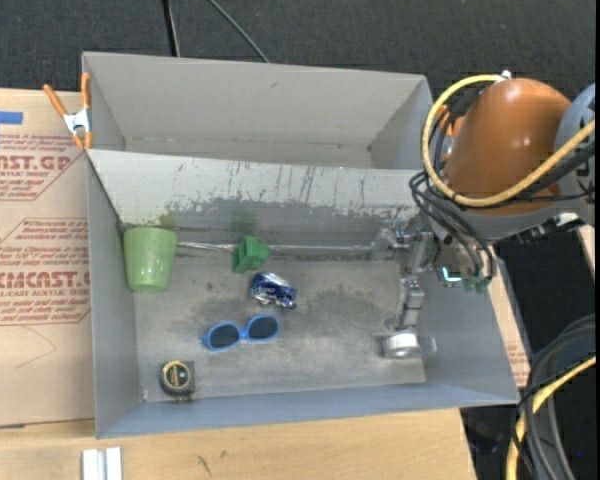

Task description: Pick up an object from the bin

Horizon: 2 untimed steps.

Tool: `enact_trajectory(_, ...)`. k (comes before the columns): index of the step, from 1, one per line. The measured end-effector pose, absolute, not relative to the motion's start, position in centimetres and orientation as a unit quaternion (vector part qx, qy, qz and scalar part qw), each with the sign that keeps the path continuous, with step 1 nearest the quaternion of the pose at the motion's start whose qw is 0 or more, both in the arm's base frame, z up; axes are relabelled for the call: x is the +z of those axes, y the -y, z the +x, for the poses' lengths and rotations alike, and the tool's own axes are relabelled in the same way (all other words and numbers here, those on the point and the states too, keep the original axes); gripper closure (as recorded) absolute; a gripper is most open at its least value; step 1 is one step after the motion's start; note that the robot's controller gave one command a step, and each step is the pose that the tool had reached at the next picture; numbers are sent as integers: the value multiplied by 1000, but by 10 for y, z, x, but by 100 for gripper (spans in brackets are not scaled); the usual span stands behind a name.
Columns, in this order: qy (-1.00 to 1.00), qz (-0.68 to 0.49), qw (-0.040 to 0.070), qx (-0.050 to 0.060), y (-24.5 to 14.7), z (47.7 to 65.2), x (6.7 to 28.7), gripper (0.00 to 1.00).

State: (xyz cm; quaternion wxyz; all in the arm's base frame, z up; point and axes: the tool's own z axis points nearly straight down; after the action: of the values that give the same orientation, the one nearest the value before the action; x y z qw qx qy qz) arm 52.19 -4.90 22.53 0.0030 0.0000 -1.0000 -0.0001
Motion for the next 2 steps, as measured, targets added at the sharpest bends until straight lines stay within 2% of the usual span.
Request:
enact_trajectory(1,1000,-4,4,-2,-43,509,138,0)
enact_trajectory(2,999,51,-2,0,-46,548,140,0)
